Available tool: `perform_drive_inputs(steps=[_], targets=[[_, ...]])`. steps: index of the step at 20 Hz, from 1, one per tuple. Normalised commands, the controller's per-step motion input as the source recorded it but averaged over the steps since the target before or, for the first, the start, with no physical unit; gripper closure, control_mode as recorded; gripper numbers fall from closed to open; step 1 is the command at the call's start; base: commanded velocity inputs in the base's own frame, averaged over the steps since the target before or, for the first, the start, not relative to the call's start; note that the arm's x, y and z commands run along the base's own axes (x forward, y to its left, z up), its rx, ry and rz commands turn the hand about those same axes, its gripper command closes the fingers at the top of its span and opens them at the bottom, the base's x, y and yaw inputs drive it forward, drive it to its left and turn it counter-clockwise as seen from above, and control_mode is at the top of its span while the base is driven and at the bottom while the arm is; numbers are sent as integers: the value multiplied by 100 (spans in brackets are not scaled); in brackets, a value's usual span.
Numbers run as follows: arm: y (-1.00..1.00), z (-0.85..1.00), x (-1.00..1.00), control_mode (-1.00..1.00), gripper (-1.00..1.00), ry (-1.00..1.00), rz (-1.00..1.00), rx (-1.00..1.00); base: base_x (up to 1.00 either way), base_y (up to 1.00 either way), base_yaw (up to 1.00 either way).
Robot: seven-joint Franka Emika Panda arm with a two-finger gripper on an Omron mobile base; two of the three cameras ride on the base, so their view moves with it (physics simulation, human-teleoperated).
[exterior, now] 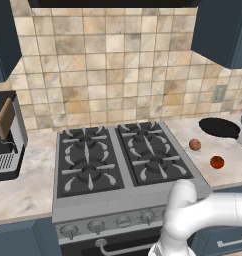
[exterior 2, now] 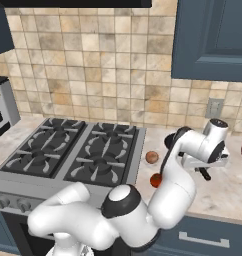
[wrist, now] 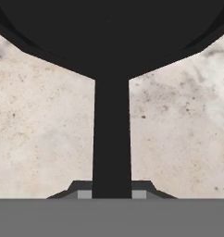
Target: Place the pan on the front right burner on the stove. Then place the tomato and the onion in the pan and turn on the front right burner.
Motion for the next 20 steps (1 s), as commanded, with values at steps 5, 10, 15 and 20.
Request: perform_drive_inputs(steps=[5,10,15,20], targets=[[35,17,-26,-100,100,0,0,0,0,0,0],[50,1,-40,-100,100,-4,0,0,0,0,0],[38,3,-45,-100,100,-10,0,0,0,0,0],[35,9,-47,-100,100,-9,0,0,0,0,0]])
